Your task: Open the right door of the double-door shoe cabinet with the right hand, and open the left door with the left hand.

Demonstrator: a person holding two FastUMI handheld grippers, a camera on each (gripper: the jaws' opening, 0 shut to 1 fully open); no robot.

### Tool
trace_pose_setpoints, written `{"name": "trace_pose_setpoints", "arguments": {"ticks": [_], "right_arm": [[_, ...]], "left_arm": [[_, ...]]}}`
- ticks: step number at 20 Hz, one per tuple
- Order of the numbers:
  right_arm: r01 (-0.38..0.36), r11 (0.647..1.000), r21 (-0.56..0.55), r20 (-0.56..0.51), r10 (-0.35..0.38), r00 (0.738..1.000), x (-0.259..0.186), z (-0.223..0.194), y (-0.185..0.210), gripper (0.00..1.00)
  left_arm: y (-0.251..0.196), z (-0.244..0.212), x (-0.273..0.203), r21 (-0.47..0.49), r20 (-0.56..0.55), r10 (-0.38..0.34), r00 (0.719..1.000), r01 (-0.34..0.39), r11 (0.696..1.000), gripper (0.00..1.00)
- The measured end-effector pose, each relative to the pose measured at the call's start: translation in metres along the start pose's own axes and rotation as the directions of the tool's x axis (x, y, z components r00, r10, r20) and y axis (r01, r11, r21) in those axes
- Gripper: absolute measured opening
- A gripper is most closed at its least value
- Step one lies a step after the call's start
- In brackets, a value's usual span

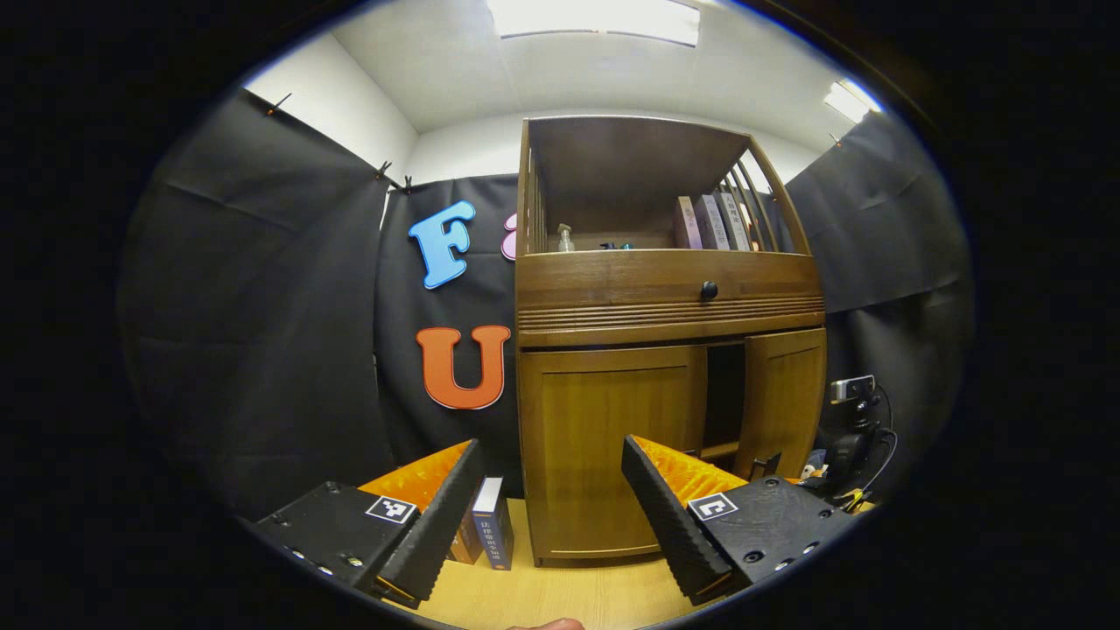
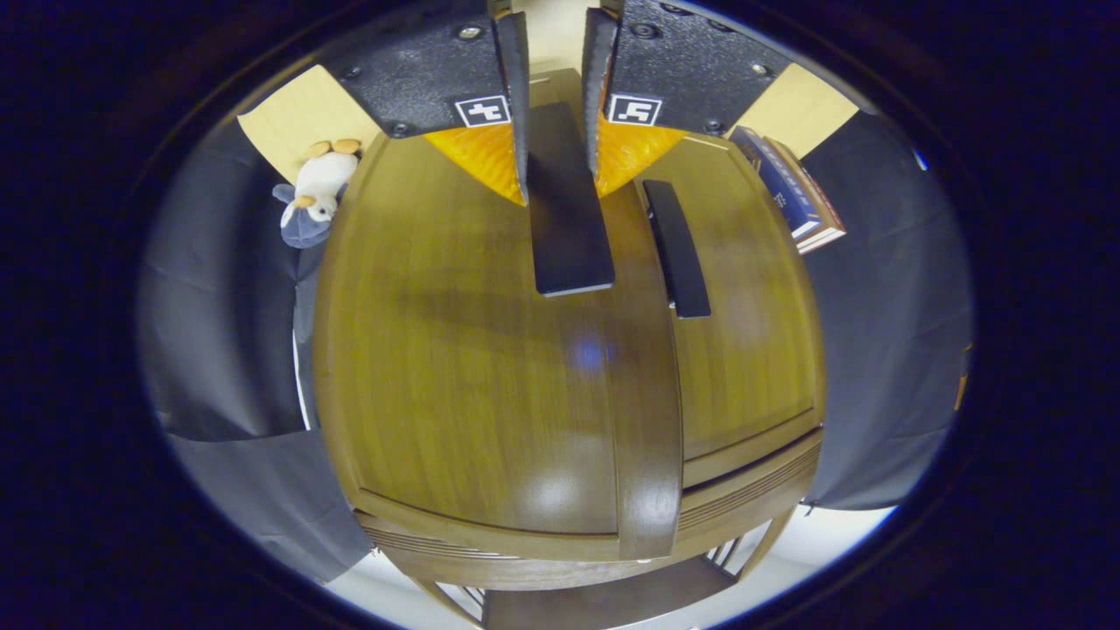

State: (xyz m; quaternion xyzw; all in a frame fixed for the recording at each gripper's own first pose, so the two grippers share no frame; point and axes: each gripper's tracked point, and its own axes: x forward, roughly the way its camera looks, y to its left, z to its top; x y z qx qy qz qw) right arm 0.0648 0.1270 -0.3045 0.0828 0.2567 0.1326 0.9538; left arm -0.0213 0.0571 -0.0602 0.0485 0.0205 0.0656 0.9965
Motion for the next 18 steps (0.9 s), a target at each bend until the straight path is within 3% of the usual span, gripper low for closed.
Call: {"name": "trace_pose_setpoints", "arguments": {"ticks": [3,11,16,18], "right_arm": [[0.000,1.000,0.010,0.000,0.000,1.000,-0.017,-0.002,-0.008,0.28],[0.013,1.000,0.025,0.000,-0.013,1.000,-0.061,-0.011,-0.033,0.26],[0.056,0.998,0.026,0.006,-0.056,0.998,-0.086,-0.013,-0.056,0.22],[0.081,0.996,0.023,0.009,-0.081,0.997,-0.095,-0.013,-0.065,0.20]], "left_arm": [[-0.008,0.000,0.004,-0.007,0.000,-0.013,1.000,0.013,1.000,1.00],[-0.033,-0.011,0.017,-0.001,-0.015,-0.056,0.998,0.056,0.998,0.97],[-0.052,-0.011,0.024,-0.012,-0.018,-0.094,0.995,0.093,0.996,1.00],[-0.059,-0.013,0.026,-0.010,-0.023,-0.107,0.994,0.107,0.994,0.97]]}}
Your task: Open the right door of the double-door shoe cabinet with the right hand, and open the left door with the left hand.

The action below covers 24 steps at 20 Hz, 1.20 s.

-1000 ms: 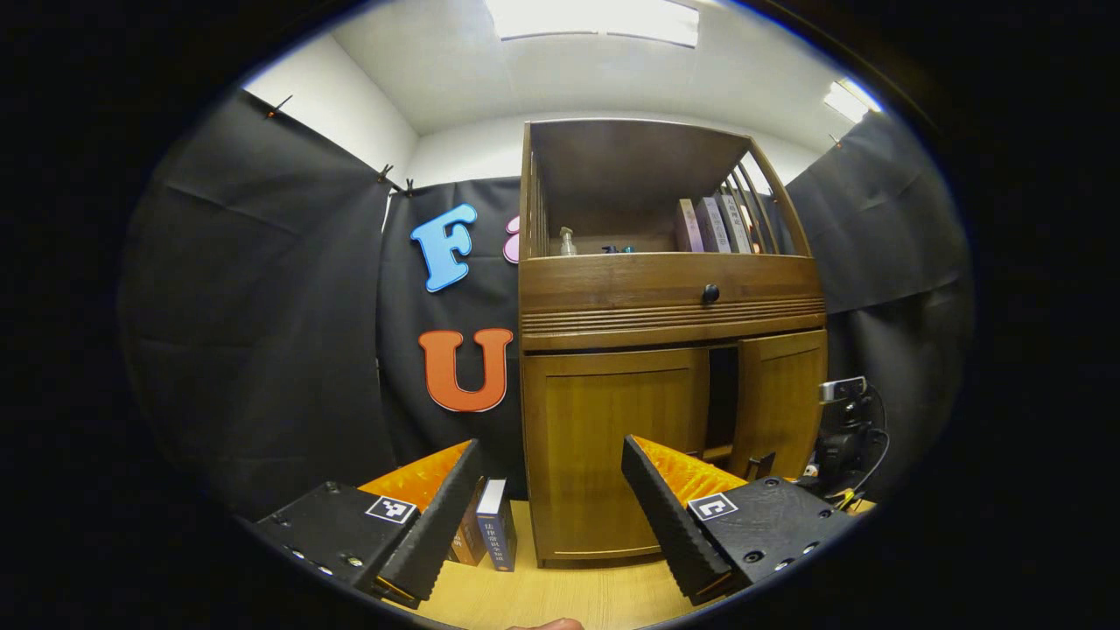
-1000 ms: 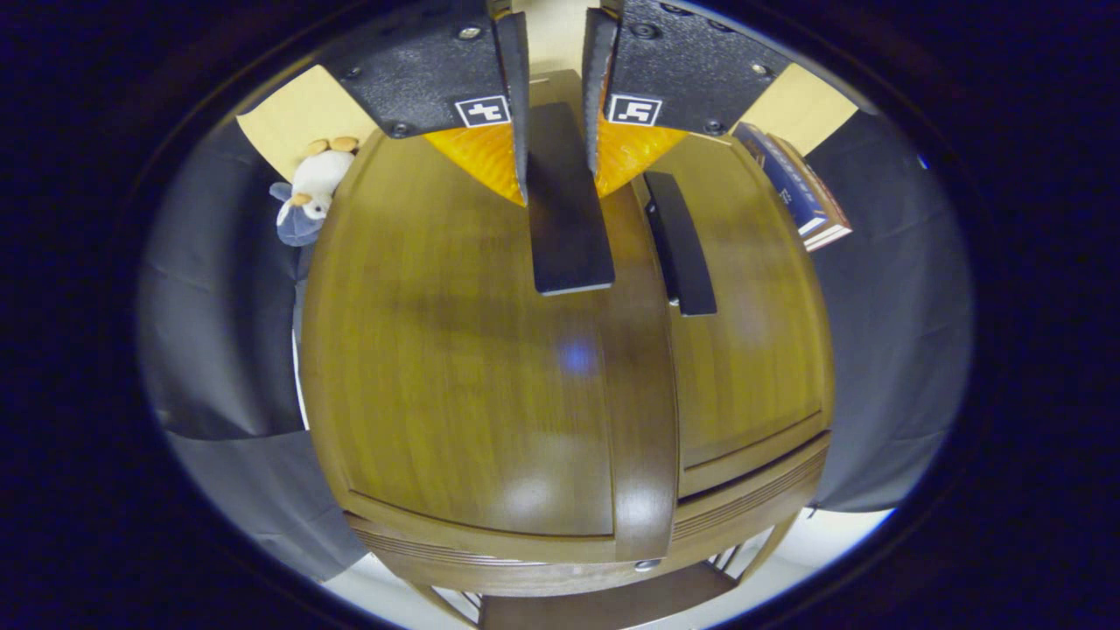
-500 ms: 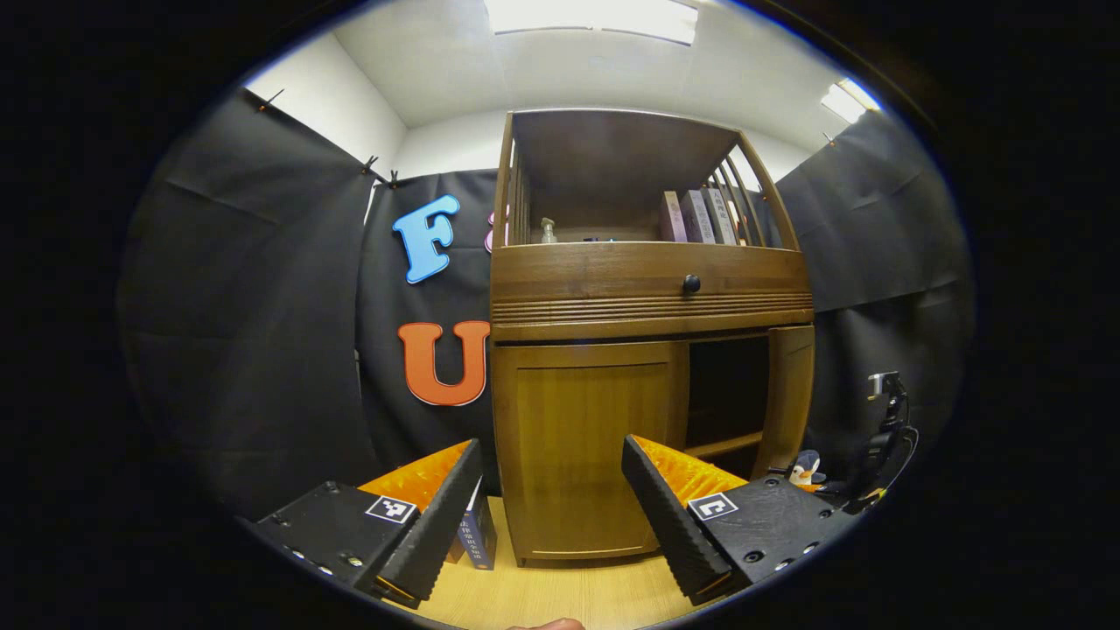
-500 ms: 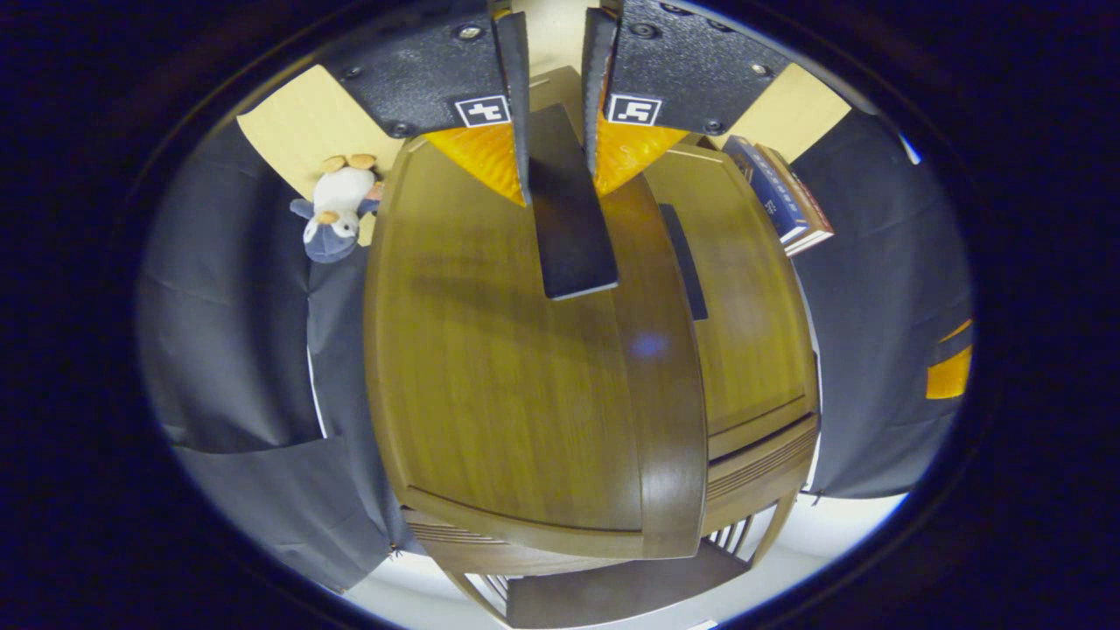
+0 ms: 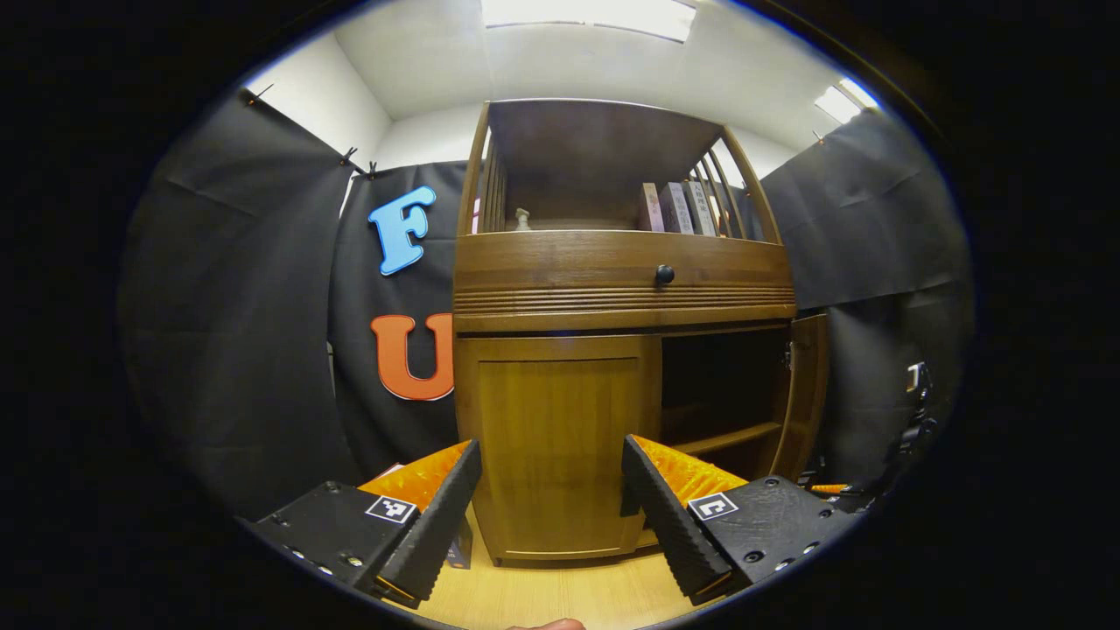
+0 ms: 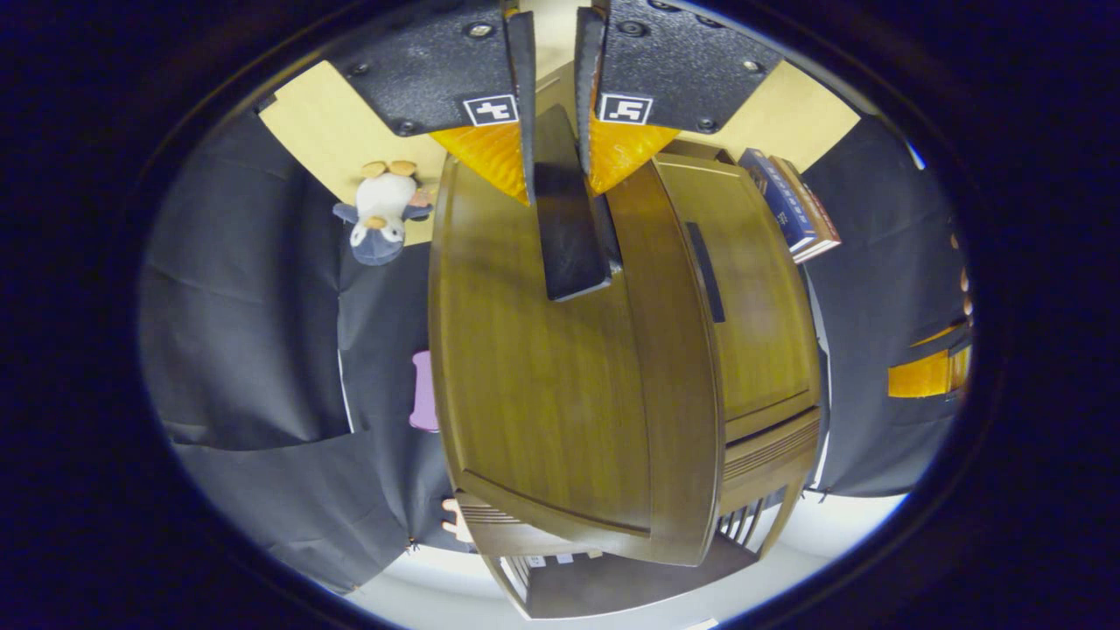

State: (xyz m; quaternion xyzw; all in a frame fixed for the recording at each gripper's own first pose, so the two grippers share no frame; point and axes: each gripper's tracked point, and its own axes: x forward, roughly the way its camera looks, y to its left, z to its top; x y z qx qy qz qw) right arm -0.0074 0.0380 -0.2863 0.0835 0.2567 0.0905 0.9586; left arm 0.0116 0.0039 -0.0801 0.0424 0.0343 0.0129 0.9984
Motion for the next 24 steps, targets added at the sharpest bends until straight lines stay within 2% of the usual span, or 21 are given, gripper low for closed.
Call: {"name": "trace_pose_setpoints", "arguments": {"ticks": [6,7,14,22,23,24], "right_arm": [[0.076,0.997,-0.001,-0.020,-0.076,0.997,-0.017,0.001,-0.026,0.17],[0.094,0.996,-0.003,-0.026,-0.094,0.995,-0.021,0.000,-0.032,0.17],[0.199,0.979,0.031,-0.031,-0.198,0.980,-0.041,0.003,-0.081,0.07],[0.257,0.965,0.055,-0.061,-0.253,0.965,-0.059,0.002,-0.115,0.06],[0.261,0.964,0.052,-0.057,-0.258,0.964,-0.061,0.003,-0.119,0.06],[0.267,0.962,0.049,-0.054,-0.264,0.963,-0.064,0.004,-0.125,0.06]], "left_arm": [[-0.024,-0.006,0.006,-0.003,-0.019,-0.047,0.999,0.047,0.999,0.97],[-0.028,-0.007,0.007,-0.003,-0.023,-0.054,0.998,0.054,0.999,1.00],[-0.059,-0.012,0.015,-0.008,-0.043,-0.107,0.993,0.107,0.994,0.97],[-0.092,-0.022,0.022,-0.024,-0.072,-0.163,0.984,0.162,0.986,0.97],[-0.098,-0.024,0.023,-0.028,-0.081,-0.178,0.981,0.176,0.984,1.00],[-0.102,-0.026,0.025,-0.031,-0.087,-0.185,0.979,0.183,0.983,0.97]]}}
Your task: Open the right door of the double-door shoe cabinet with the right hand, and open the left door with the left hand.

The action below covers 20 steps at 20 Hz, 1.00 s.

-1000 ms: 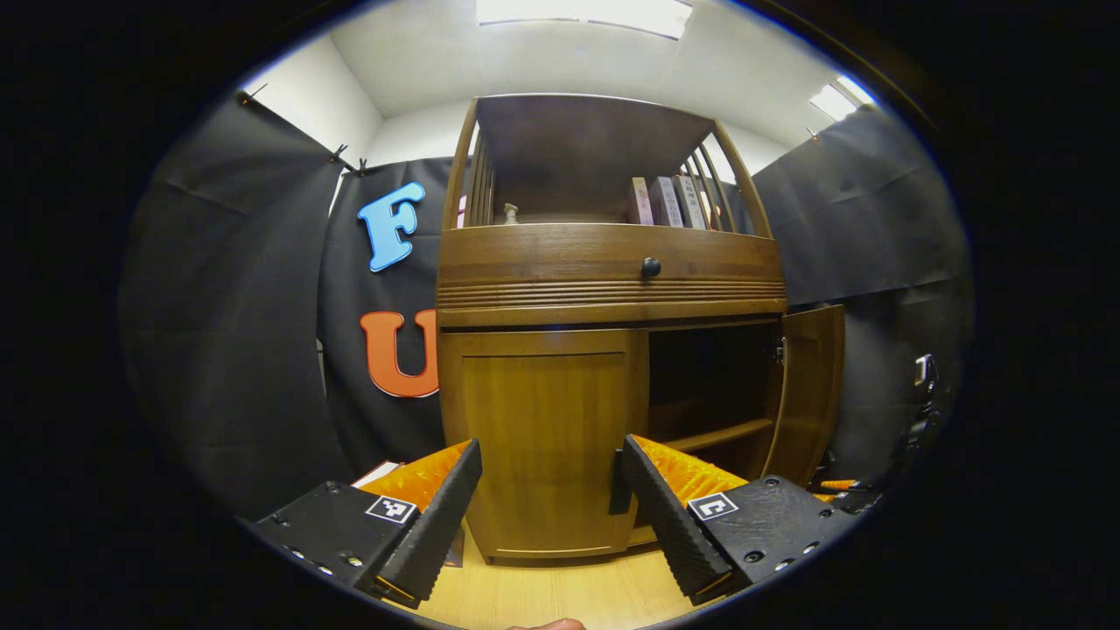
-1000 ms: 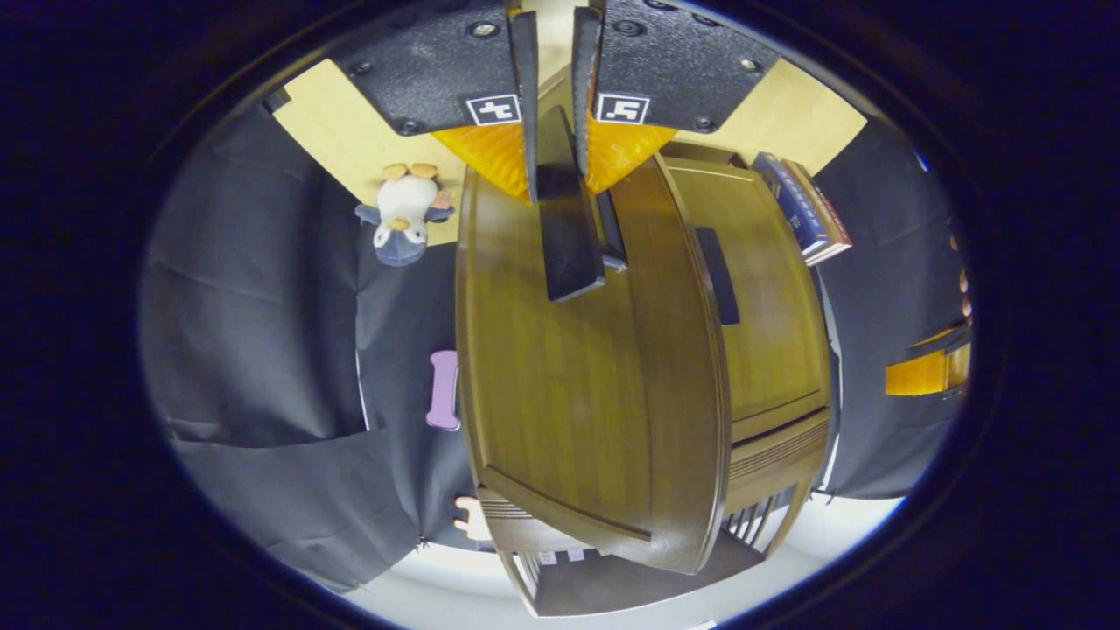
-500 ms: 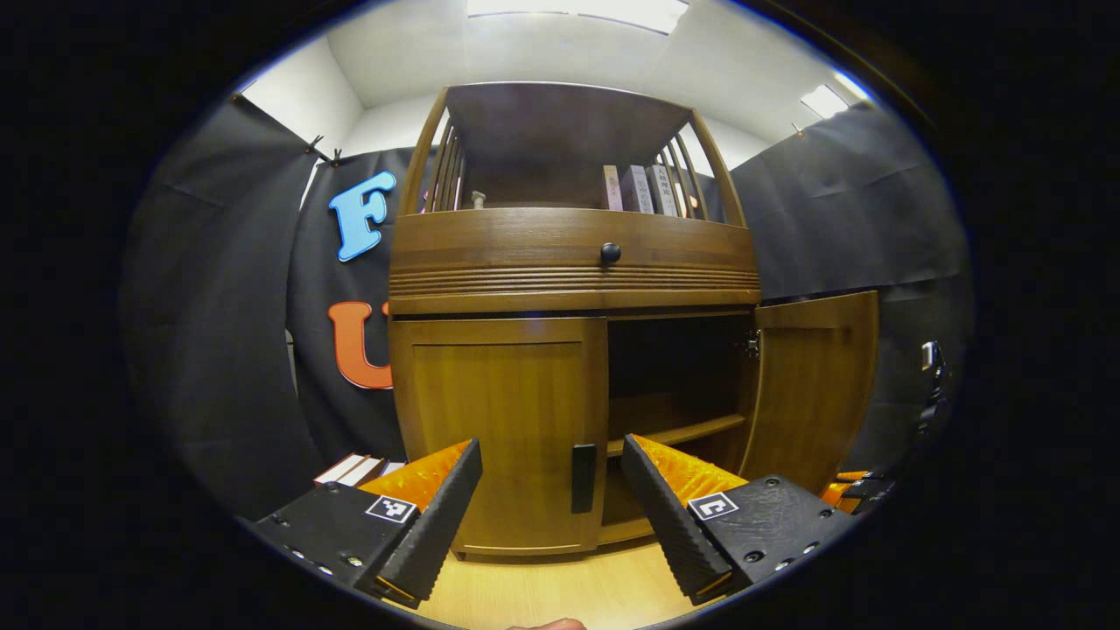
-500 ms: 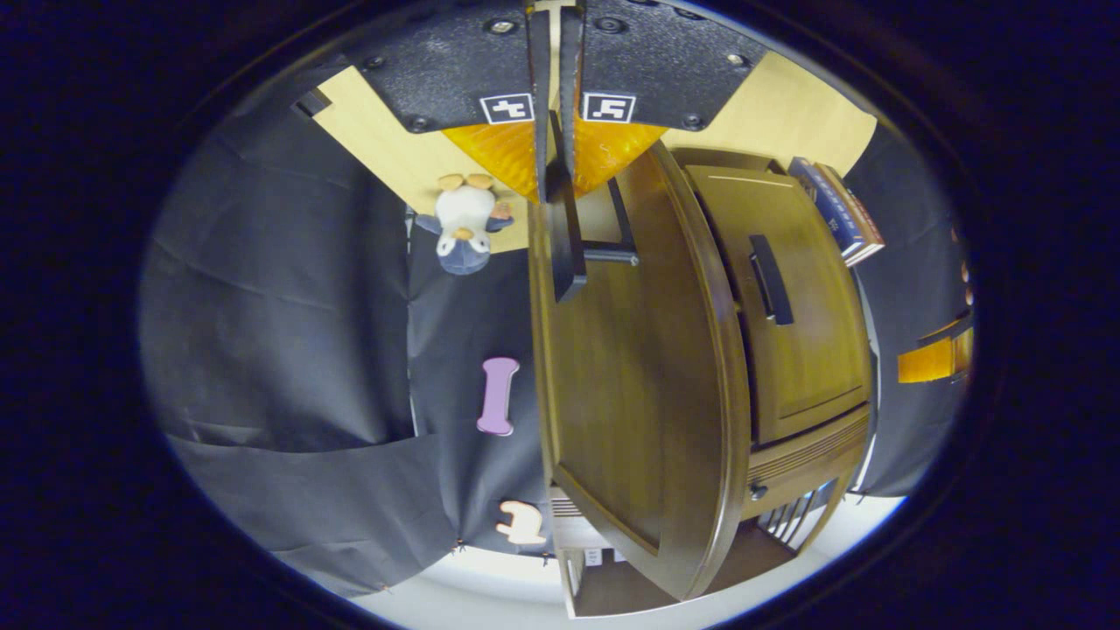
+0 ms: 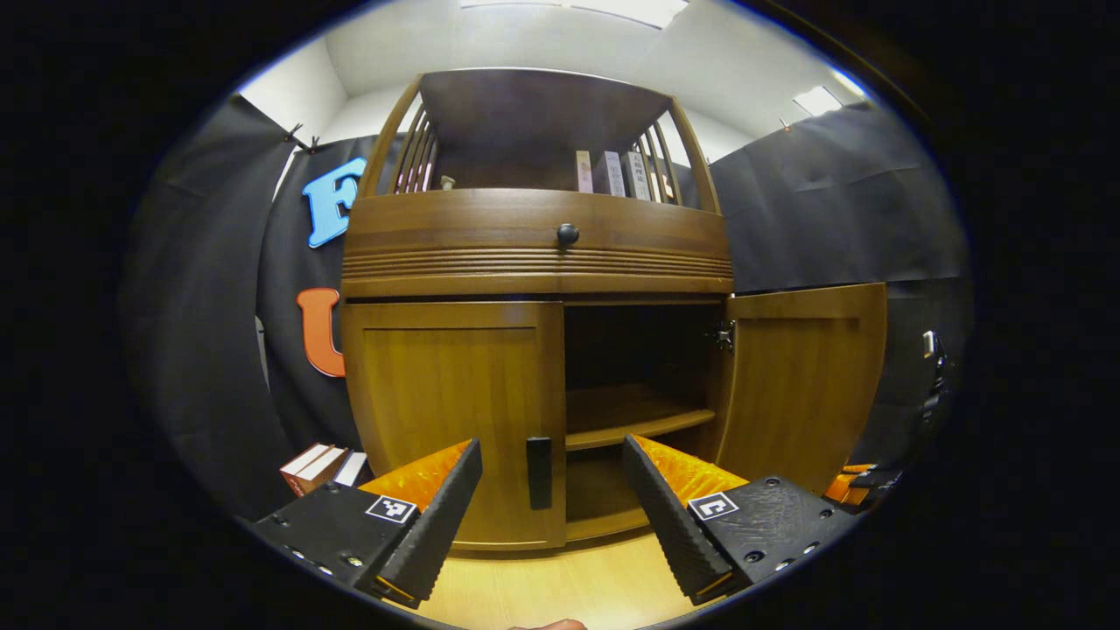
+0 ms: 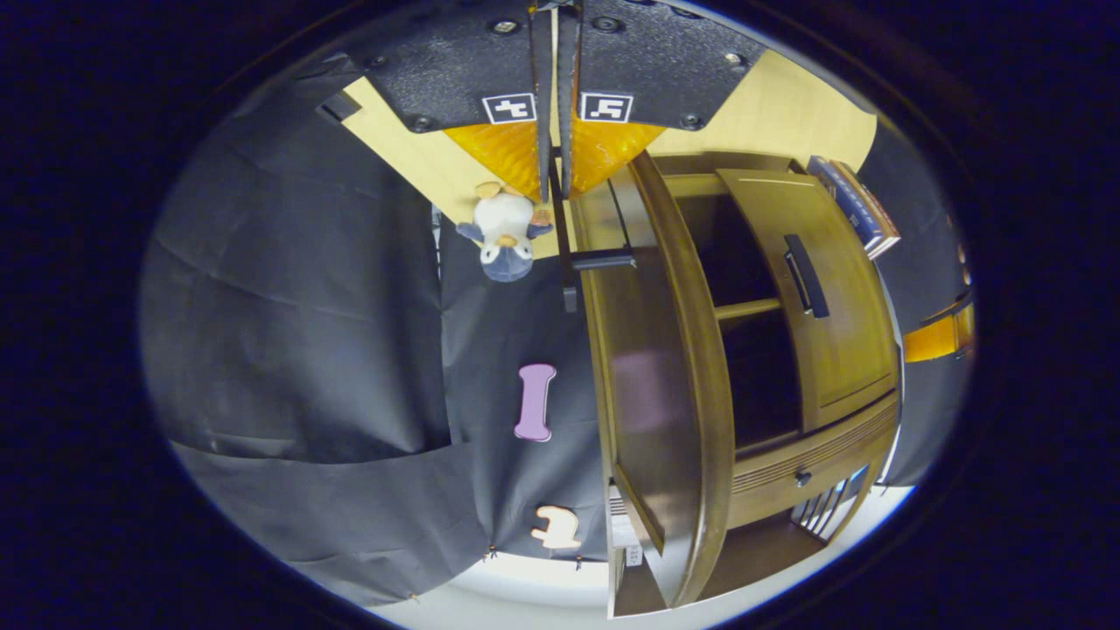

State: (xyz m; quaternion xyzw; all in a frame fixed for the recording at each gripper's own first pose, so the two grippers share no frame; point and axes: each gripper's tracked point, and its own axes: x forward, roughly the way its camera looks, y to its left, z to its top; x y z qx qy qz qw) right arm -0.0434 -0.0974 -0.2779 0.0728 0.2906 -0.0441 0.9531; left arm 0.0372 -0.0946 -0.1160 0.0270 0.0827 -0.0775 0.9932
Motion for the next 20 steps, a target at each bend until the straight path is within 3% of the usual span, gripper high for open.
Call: {"name": "trace_pose_setpoints", "arguments": {"ticks": [9,11,16,20], "right_arm": [[0.102,0.994,0.033,0.021,-0.102,0.995,-0.012,0.013,-0.041,0.04],[0.127,0.990,0.058,0.033,-0.129,0.991,-0.018,0.017,-0.054,0.04],[0.148,0.982,0.115,0.065,-0.156,0.986,-0.029,0.026,-0.055,0.04],[0.111,0.988,0.109,0.132,-0.126,0.983,-0.042,0.045,-0.043,0.04]], "left_arm": [[-0.008,-0.032,0.032,-0.071,-0.128,-0.021,0.992,0.012,0.997,1.00],[-0.005,-0.043,0.042,-0.065,-0.160,-0.006,0.987,-0.004,0.998,0.95],[0.001,-0.070,0.066,-0.070,-0.212,0.021,0.977,-0.037,0.997,0.94],[0.020,-0.092,0.095,-0.038,-0.221,0.085,0.972,-0.095,0.995,0.94]]}}
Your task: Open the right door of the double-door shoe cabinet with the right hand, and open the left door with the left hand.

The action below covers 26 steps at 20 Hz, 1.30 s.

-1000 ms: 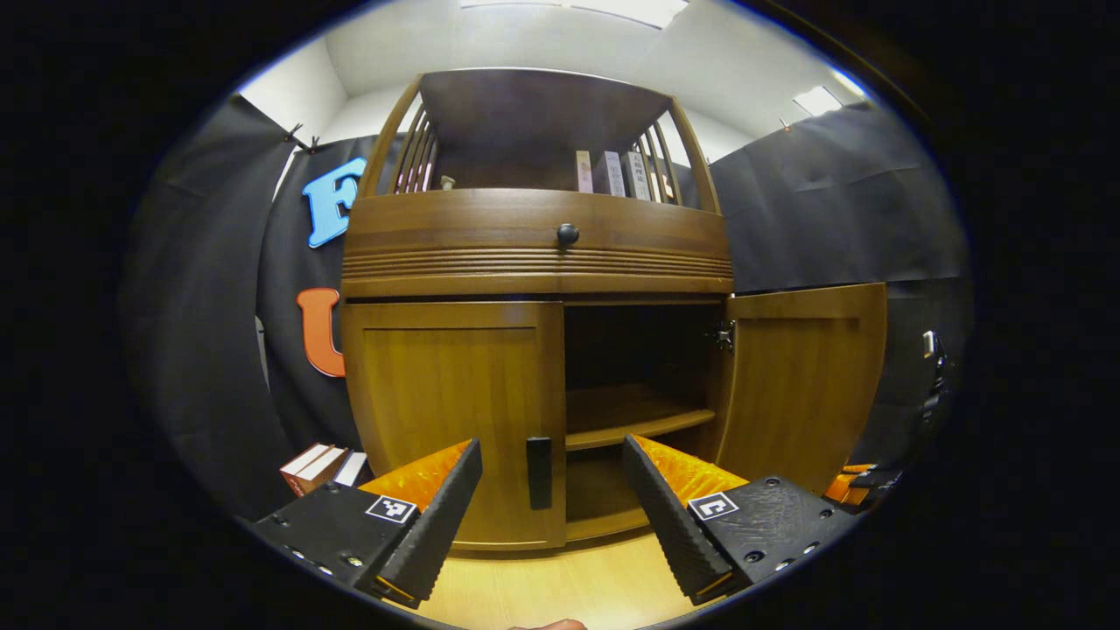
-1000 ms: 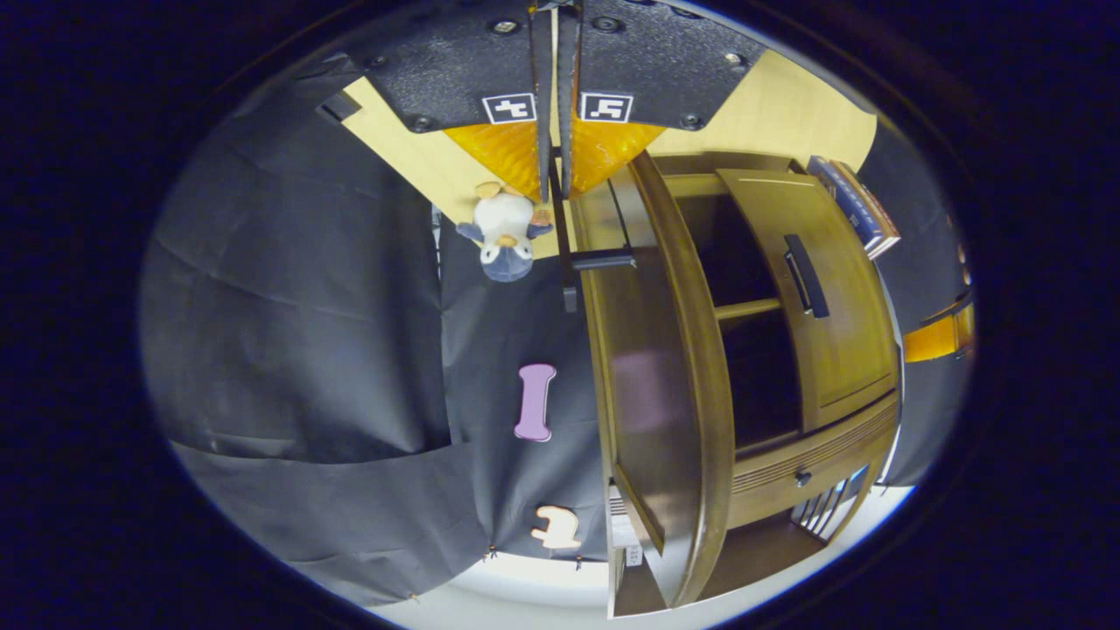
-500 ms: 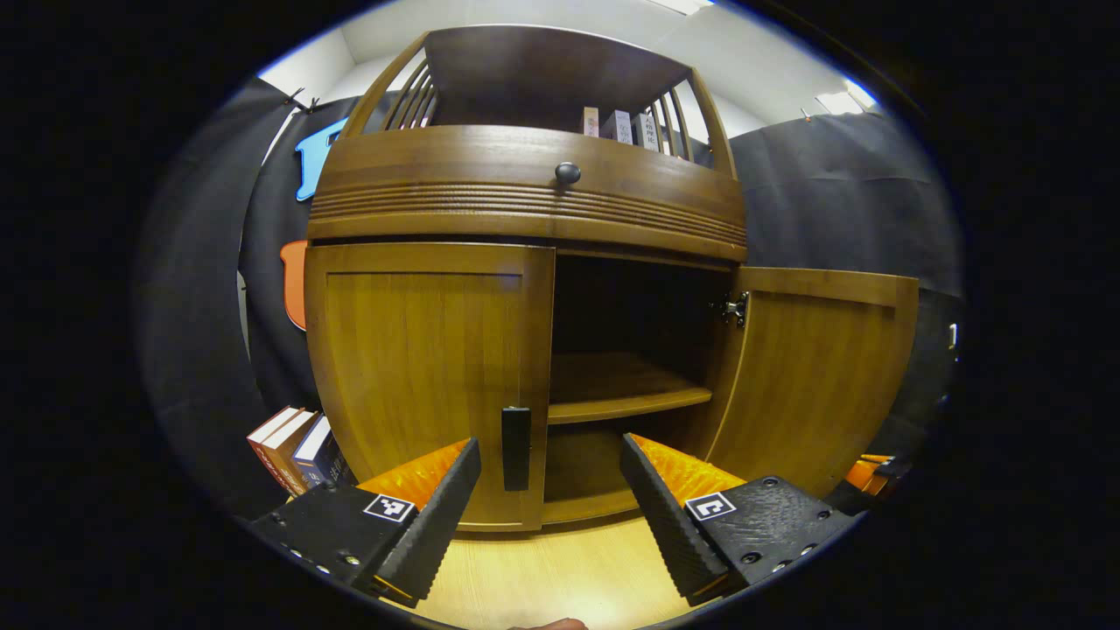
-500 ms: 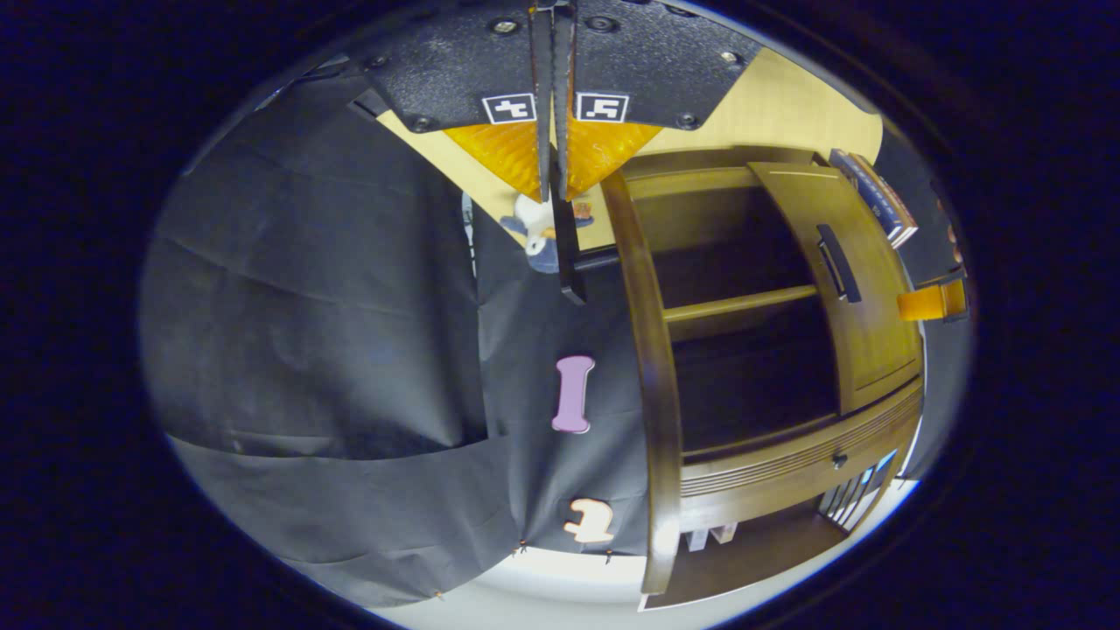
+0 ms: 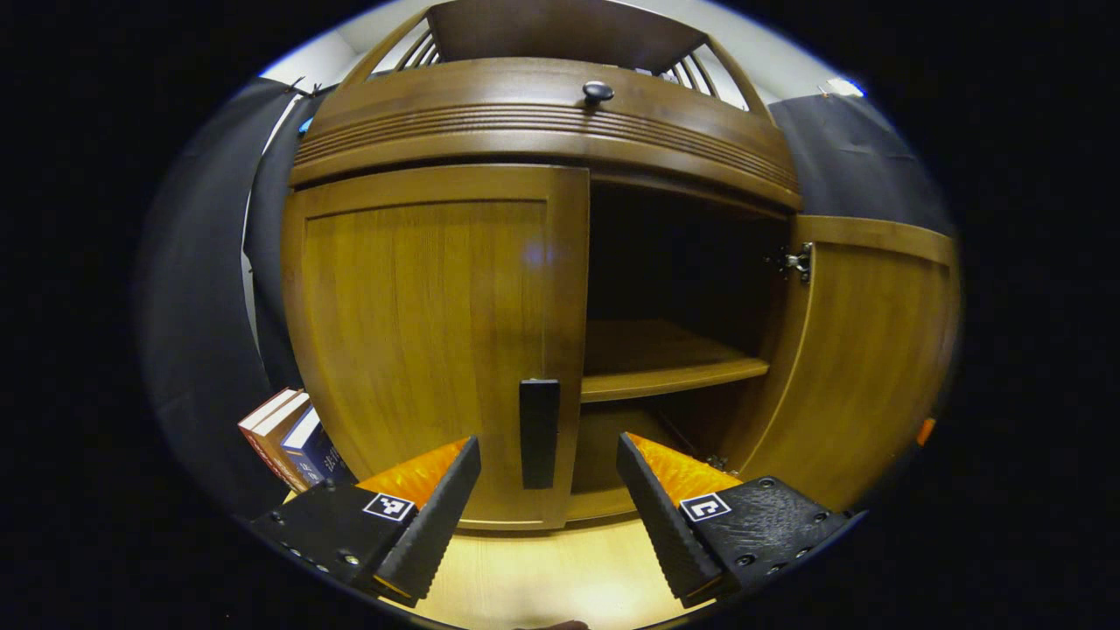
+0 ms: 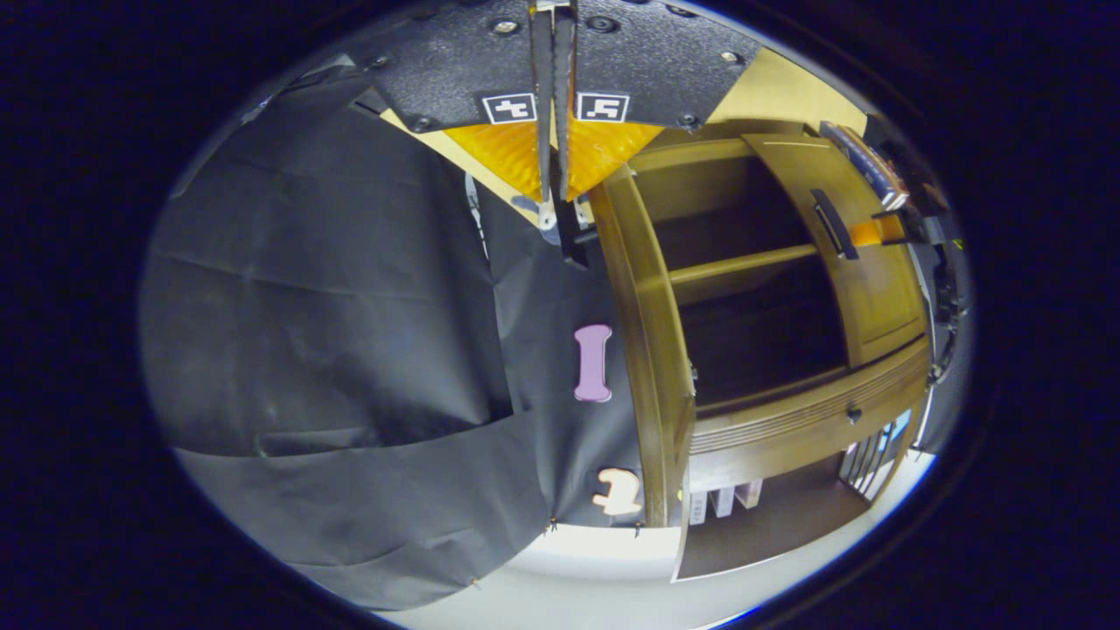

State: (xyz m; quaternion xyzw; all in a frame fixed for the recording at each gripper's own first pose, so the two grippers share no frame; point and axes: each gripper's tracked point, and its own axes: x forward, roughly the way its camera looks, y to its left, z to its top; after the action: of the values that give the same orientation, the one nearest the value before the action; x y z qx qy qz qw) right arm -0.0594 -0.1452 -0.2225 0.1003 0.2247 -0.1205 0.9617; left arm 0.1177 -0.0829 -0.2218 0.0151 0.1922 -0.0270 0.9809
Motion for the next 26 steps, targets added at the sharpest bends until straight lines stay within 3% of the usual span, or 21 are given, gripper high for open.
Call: {"name": "trace_pose_setpoints", "arguments": {"ticks": [1,2,5,8,9,10,11,12,13,16,18,19,20,24,25,26], "right_arm": [[-0.014,1.000,-0.002,0.018,0.014,1.000,-0.003,0.004,0.004,0.04],[-0.020,1.000,-0.009,0.034,0.020,0.999,-0.006,0.009,0.007,0.07],[-0.035,0.999,-0.017,0.056,0.036,0.998,-0.014,0.018,0.012,0.17],[-0.099,0.995,-0.025,0.062,0.100,0.993,-0.022,0.020,0.028,0.38],[-0.113,0.993,-0.027,0.073,0.115,0.991,-0.025,0.022,0.033,0.45],[-0.119,0.992,-0.034,0.078,0.122,0.989,-0.026,0.023,0.032,0.48],[-0.128,0.991,-0.041,0.082,0.131,0.988,-0.029,0.024,0.035,0.52],[-0.132,0.990,-0.045,0.081,0.135,0.987,-0.029,0.022,0.038,0.55],[-0.139,0.989,-0.050,0.077,0.142,0.987,-0.030,0.020,0.040,0.57],[-0.137,0.988,-0.076,0.052,0.141,0.989,-0.029,0.009,0.041,0.58],[-0.136,0.986,-0.099,0.041,0.141,0.989,-0.028,0.007,0.043,0.69],[-0.140,0.984,-0.107,0.043,0.145,0.988,-0.028,0.008,0.046,0.68],[-0.149,0.982,-0.112,0.042,0.155,0.987,-0.027,0.008,0.050,0.68],[-0.160,0.978,-0.138,0.019,0.164,0.986,-0.025,-0.001,0.053,0.70],[-0.161,0.976,-0.145,0.012,0.164,0.986,-0.024,-0.004,0.053,0.70],[-0.165,0.975,-0.149,0.010,0.168,0.986,-0.024,-0.005,0.055,0.70]], "left_arm": [[0.006,-0.004,0.008,-0.004,-0.008,0.023,1.000,-0.024,1.000,1.00],[0.009,-0.007,0.016,-0.012,-0.004,0.029,1.000,-0.029,0.999,0.94],[0.011,-0.015,0.039,-0.033,-0.016,0.031,0.999,-0.032,0.999,0.93],[0.015,-0.021,0.058,-0.035,-0.027,0.028,0.999,-0.029,0.999,0.89],[0.014,-0.022,0.063,-0.036,-0.031,0.017,0.999,-0.018,0.999,0.77],[0.012,-0.021,0.065,-0.037,-0.021,0.012,1.000,-0.013,0.999,0.91],[0.012,-0.018,0.068,-0.033,-0.008,0.009,1.000,-0.009,0.999,0.91],[0.011,-0.014,0.071,-0.029,0.010,0.008,1.000,-0.007,1.000,0.55],[0.010,-0.011,0.074,-0.020,0.024,0.002,1.000,-0.001,1.000,0.66],[0.009,-0.008,0.081,0.013,0.038,0.005,0.999,-0.005,1.000,0.65],[0.005,-0.008,0.082,0.036,0.057,0.013,0.998,-0.016,0.999,0.41],[0.005,-0.009,0.082,0.055,0.071,0.017,0.997,-0.021,0.998,0.29],[0.005,-0.009,0.083,0.066,0.081,0.005,0.997,-0.010,0.998,0.43],[0.004,-0.011,0.082,0.009,0.083,-0.038,0.996,0.038,0.999,0.32],[0.004,-0.010,0.079,0.004,0.085,-0.031,0.996,0.031,1.000,0.40],[0.006,-0.012,0.082,0.011,0.084,-0.027,0.996,0.027,1.000,0.26]]}}
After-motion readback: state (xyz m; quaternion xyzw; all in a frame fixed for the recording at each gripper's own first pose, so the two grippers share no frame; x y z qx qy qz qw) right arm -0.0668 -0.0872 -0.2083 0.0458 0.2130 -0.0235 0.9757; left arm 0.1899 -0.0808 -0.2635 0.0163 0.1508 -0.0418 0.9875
